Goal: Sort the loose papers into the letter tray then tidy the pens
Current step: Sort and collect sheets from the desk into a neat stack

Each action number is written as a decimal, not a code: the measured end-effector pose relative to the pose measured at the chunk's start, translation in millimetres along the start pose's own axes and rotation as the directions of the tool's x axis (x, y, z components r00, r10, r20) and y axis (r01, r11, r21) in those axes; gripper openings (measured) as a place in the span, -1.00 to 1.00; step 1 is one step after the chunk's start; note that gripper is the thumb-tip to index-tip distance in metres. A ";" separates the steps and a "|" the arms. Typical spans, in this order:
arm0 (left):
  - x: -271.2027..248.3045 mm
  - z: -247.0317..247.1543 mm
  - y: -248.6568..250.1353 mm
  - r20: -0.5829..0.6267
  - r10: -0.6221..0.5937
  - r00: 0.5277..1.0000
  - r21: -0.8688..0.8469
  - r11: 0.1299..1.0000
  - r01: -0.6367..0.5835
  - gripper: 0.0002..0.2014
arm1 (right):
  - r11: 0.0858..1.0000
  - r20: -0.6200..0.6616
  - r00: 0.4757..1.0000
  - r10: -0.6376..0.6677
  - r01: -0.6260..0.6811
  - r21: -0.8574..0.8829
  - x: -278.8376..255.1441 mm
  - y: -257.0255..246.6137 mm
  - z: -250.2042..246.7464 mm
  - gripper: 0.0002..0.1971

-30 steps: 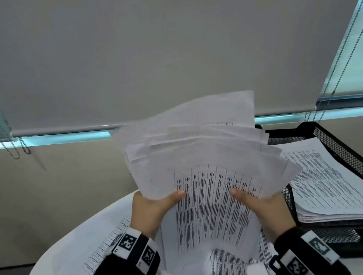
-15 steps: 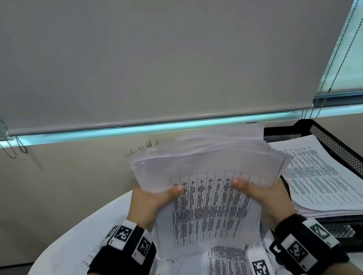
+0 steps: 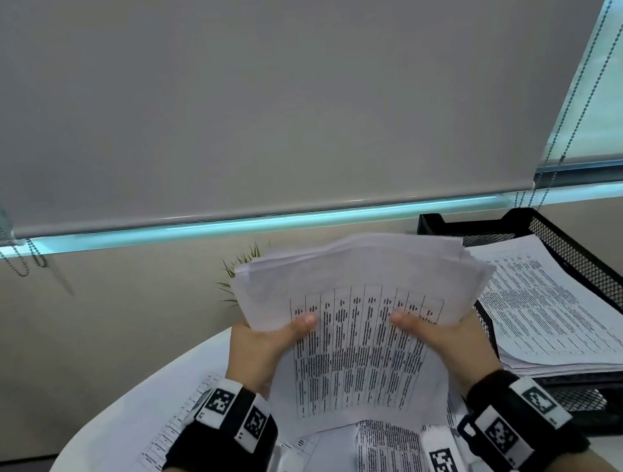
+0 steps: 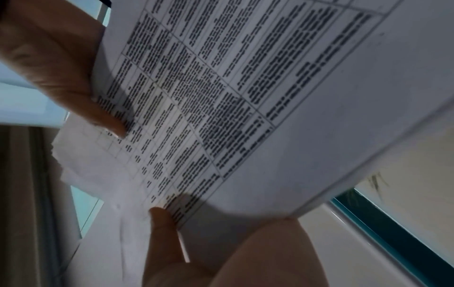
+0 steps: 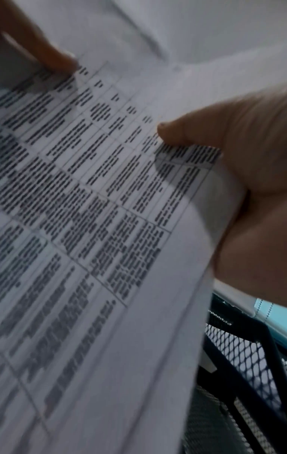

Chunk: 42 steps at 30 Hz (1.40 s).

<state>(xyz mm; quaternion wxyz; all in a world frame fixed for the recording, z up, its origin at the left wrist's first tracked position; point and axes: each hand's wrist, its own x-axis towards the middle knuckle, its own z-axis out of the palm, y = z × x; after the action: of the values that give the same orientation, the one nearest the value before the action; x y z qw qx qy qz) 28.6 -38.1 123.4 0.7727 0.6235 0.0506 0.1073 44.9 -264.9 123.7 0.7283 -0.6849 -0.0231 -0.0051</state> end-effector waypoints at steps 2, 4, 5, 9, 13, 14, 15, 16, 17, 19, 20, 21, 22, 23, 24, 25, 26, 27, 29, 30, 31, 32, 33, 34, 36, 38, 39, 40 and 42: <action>-0.8 2.3 1.5 -0.032 0.024 0.999 0.006 1.000 -0.024 -0.43 | 0.999 -0.027 0.999 -0.036 0.036 0.010 0.7 -4.9 -0.9 -0.41; -5.5 2.9 3.1 -0.079 0.053 0.995 0.009 0.999 -0.052 -0.43 | 0.997 -0.026 0.998 -0.065 0.066 0.026 0.0 -5.0 -4.2 -0.41; -8.7 3.7 4.8 -0.100 0.075 0.992 0.010 0.997 -0.074 -0.36 | 0.997 -0.022 0.997 -0.075 0.076 0.036 -1.1 -3.7 -6.0 -0.45; -18.4 11.5 16.8 -0.195 0.187 0.963 -0.050 0.979 -0.200 -0.27 | 0.995 -0.021 0.996 -0.086 0.087 0.049 -2.1 1.5 -9.7 -0.56; -22.0 26.4 32.6 -0.280 0.292 0.914 -0.039 0.948 -0.315 -0.59 | 0.994 0.025 0.995 -0.095 0.093 0.052 -2.6 -0.8 -8.1 -0.49; -21.2 28.9 36.3 -0.322 0.310 0.895 -0.025 0.942 -0.335 -0.62 | 0.994 0.035 0.995 -0.099 0.097 0.054 -3.1 -2.3 -7.2 -0.43; -20.1 31.5 39.8 -0.356 0.323 0.877 -0.015 0.936 -0.351 -0.62 | 0.993 0.037 0.994 -0.098 0.096 0.062 -3.3 -3.0 -6.7 -0.39; -18.3 33.5 42.6 -0.380 0.327 0.865 -0.008 0.934 -0.357 -0.62 | 0.993 0.036 0.995 -0.096 0.093 0.067 -3.0 -3.3 -6.2 -0.36; -16.4 35.1 45.1 -0.398 0.327 0.857 0.000 0.934 -0.356 -0.65 | 0.993 0.040 0.995 -0.095 0.092 0.071 -2.8 -3.2 -5.9 -0.34; -11.6 36.2 47.2 -0.421 0.311 0.852 0.022 0.943 -0.333 -0.80 | 0.993 0.046 0.994 -0.099 0.095 0.072 -1.7 -2.7 -5.6 -0.29; -9.0 36.2 47.4 -0.432 0.302 0.850 0.041 0.948 -0.316 -0.84 | 0.992 0.044 0.994 -0.101 0.097 0.075 -1.3 -2.9 -5.6 -0.29; -6.4 36.0 47.4 -0.440 0.303 0.845 0.060 0.949 -0.309 -0.83 | 0.992 0.040 0.994 -0.102 0.098 0.080 -0.4 -3.1 -5.8 -0.34; -4.4 36.0 48.1 -0.451 0.309 0.837 0.074 0.948 -0.310 -0.80 | 0.992 0.036 0.994 -0.103 0.100 0.081 0.3 -4.1 -6.2 -0.43; -3.0 36.0 49.3 -0.462 0.315 0.829 0.074 0.945 -0.318 -0.78 | 0.991 0.031 0.994 -0.104 0.101 0.083 1.1 -5.1 -6.4 -0.51; -2.3 36.4 50.8 -0.469 0.320 0.823 0.067 0.942 -0.328 -0.77 | 0.991 0.028 0.994 -0.101 0.098 0.089 1.8 -6.1 -6.7 -0.54; -1.7 36.5 51.5 -0.471 0.326 0.820 0.063 0.939 -0.337 -0.78 | 0.990 0.025 0.995 -0.099 0.096 0.100 2.7 -6.2 -7.2 -0.55; -1.9 37.7 52.7 -0.464 0.336 0.819 0.073 0.937 -0.343 -0.81 | 0.990 0.025 0.995 -0.096 0.093 0.110 3.5 -6.3 -7.6 -0.55; -1.8 38.5 52.8 -0.453 0.349 0.820 0.095 0.934 -0.345 -0.82 | 0.990 0.028 0.995 -0.094 0.091 0.112 4.1 -6.5 -7.7 -0.56; -0.7 40.3 50.5 -0.431 0.369 0.823 0.137 0.929 -0.344 -0.79 | 0.991 0.040 0.995 -0.090 0.086 0.100 5.5 -6.2 -7.7 -0.55; 0.6 40.9 49.4 -0.431 0.373 0.822 0.141 0.927 -0.347 -0.77 | 0.992 0.041 0.996 -0.085 0.081 0.092 6.2 -5.7 -7.8 -0.56; 2.3 41.3 48.7 -0.437 0.372 0.819 0.130 0.927 -0.352 -0.75 | 0.993 0.036 0.996 -0.080 0.076 0.090 7.1 -5.6 -8.1 -0.60; 3.8 41.2 48.5 -0.443 0.370 0.817 0.108 0.926 -0.361 -0.73 | 0.993 0.040 0.996 -0.077 0.074 0.091 7.7 -5.9 -8.9 -0.64; 4.6 40.5 49.3 -0.441 0.366 0.819 0.077 0.925 -0.372 -0.73 | 0.993 0.040 0.997 -0.073 0.069 0.091 8.5 -6.3 -9.8 -0.64; 5.3 38.2 49.9 -0.424 0.358 0.832 0.039 0.925 -0.378 -0.75 | 0.994 0.043 0.997 -0.068 0.064 0.091 8.9 -7.5 -10.5 -0.62; 6.7 27.6 48.4 -0.294 0.340 0.893 -0.037 0.930 -0.366 -0.79 | 0.994 0.046 0.997 -0.065 0.060 0.096 9.4 -9.1 -12.9 -0.52; 10.0 10.1 39.8 -0.069 0.269 0.961 -0.048 0.961 -0.273 -0.50 | 0.992 0.041 0.997 -0.066 0.061 0.106 9.2 -10.6 -15.8 -0.44; 11.6 1.6 33.4 0.026 0.195 0.980 -0.007 0.981 -0.195 -0.32 | 0.992 0.046 0.997 -0.069 0.063 0.108 8.5 -11.6 -17.1 -0.42; 11.8 -4.1 27.8 0.103 0.105 0.989 0.043 0.993 -0.110 -0.19 | 0.991 0.061 0.995 -0.075 0.068 0.114 7.9 -11.8 -18.5 -0.42; 10.9 -10.8 13.7 0.176 -0.074 0.982 0.138 0.989 0.050 -0.16 | 0.991 0.074 0.994 -0.075 0.066 0.117 6.8 -11.5 -19.8 -0.48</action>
<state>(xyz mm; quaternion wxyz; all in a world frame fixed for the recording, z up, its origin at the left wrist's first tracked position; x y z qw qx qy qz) 35.5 -22.6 135.0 0.7340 0.6788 0.0068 0.0226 51.8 -285.2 134.2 0.7642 -0.6404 -0.0761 -0.0027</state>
